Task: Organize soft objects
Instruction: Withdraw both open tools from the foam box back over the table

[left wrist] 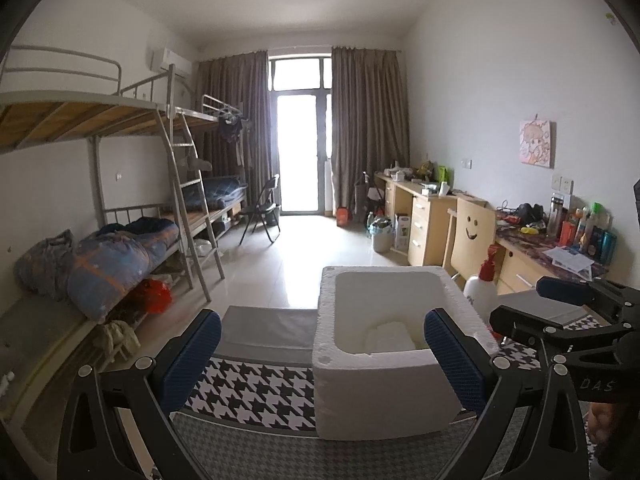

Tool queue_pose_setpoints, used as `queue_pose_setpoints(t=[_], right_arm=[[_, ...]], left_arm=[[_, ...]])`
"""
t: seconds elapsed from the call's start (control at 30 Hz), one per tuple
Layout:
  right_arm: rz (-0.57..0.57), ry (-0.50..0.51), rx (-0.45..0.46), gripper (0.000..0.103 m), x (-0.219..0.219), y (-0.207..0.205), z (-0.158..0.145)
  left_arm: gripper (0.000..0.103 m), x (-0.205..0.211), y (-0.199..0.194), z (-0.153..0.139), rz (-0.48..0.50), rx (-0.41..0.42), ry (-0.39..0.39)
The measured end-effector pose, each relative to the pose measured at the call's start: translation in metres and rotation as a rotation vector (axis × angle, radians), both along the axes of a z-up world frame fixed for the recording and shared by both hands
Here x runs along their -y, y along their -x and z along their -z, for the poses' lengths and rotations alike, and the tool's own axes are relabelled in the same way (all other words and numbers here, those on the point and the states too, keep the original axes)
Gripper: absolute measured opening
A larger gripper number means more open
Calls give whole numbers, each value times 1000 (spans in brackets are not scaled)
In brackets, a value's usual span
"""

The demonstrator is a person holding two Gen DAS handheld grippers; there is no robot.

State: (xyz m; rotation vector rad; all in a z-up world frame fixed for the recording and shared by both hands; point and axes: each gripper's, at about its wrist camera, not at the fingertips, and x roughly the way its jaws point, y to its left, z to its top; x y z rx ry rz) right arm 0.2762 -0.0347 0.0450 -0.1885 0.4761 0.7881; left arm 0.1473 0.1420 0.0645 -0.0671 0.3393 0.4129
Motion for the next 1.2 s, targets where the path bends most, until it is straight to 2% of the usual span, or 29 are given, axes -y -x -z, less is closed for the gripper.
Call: queue_pose_setpoints(t=[0.53, 0.8, 1.2], right_arm=[[-3, -50, 58, 86, 29, 28, -5], [2, -73, 87, 86, 39, 35, -8], [18, -103, 129, 86, 54, 49, -1]], left_arm=[[102, 16, 18, -6, 21, 37, 5], [102, 26, 31, -9, 20, 73, -27], [102, 37, 45, -3, 54, 114, -21]])
